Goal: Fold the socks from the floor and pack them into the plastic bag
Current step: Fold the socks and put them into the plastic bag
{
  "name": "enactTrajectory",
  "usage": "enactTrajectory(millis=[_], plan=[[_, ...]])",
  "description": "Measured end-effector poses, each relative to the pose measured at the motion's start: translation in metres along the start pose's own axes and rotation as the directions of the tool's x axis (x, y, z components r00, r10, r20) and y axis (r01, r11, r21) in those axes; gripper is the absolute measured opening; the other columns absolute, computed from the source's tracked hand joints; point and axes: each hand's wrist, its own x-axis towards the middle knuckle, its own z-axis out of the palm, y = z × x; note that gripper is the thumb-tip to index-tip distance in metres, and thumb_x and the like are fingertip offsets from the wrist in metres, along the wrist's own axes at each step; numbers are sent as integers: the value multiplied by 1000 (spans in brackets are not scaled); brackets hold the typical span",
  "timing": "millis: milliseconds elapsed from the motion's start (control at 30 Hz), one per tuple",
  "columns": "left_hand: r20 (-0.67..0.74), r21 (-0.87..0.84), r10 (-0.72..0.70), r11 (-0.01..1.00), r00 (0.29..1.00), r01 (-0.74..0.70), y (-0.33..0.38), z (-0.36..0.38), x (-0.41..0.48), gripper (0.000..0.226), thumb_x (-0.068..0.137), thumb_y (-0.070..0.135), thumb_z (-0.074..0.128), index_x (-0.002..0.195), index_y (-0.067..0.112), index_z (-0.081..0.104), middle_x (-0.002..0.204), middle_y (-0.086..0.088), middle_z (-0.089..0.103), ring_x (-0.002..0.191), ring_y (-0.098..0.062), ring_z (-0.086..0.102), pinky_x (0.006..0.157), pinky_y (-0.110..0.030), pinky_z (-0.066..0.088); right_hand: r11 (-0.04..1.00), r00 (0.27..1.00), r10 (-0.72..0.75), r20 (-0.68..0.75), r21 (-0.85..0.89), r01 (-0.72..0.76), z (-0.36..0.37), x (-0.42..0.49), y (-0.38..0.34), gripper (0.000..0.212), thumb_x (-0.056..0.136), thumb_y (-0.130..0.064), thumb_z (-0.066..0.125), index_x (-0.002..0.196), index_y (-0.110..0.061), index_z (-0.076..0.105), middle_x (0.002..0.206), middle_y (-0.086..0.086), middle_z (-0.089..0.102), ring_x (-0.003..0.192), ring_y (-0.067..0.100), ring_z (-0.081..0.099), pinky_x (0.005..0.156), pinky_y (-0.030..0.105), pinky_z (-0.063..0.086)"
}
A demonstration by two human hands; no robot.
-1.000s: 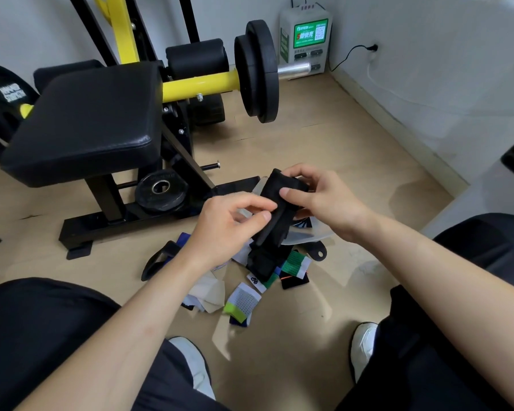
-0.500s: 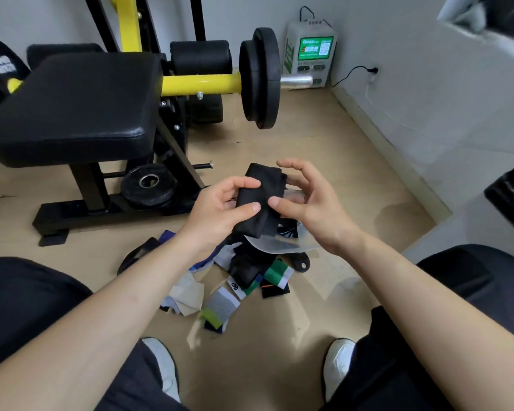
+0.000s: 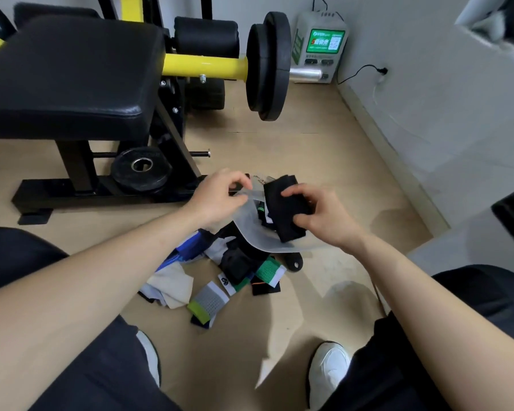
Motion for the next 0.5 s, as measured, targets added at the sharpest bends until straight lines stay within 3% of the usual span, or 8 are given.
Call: enactTrajectory(millis=[100,167,233,300,400,500], plan=[[257,337,17,935,966,-106,-34,14,6,20,89,27,70,104,40,67,139,12,48,129,-19,39,101,-39,38,975,990,42,132,-222,-12,0,0,11,53,75,3,63,117,-29,67,95,-26,58,80,1,57,68,7,41],[317,421,0,896,948,-141,-46,25,10,30,91,33,69,120,39,64,153,9,34,137,-24,31,107,-45,38,951,983,79,165,-308,-25,6,2,19,52,77,1,64,120,-29,66,98,-18,61,77,1,56,69,9,42],[295,421,19,895,955,-148,-52,32,15,46,93,32,67,137,38,55,157,5,27,138,-26,31,103,-49,44,924,975,100,199,-381,-17,14,6,26,53,78,-2,65,125,-28,64,111,-7,65,90,14,61,84,22,48],[259,391,56,907,964,-158,-54,37,19,61,93,25,67,149,31,43,155,2,27,136,-27,35,99,-49,48,879,964,101,248,-475,30,23,12,33,55,81,-4,65,132,-25,61,124,-1,65,110,21,59,95,26,45],[221,315,118,931,968,-185,-54,42,23,71,91,16,69,153,21,34,153,-1,32,132,-28,43,101,-41,45,799,947,108,301,-593,97,38,28,43,59,84,-8,63,140,-23,54,131,8,58,121,26,54,100,31,42],[178,255,169,944,969,-211,-53,45,25,76,89,11,70,154,19,31,152,1,33,128,-26,48,98,-35,42,763,958,88,273,-636,111,52,49,52,62,86,-7,61,144,-22,48,129,11,54,118,32,55,98,37,44]])
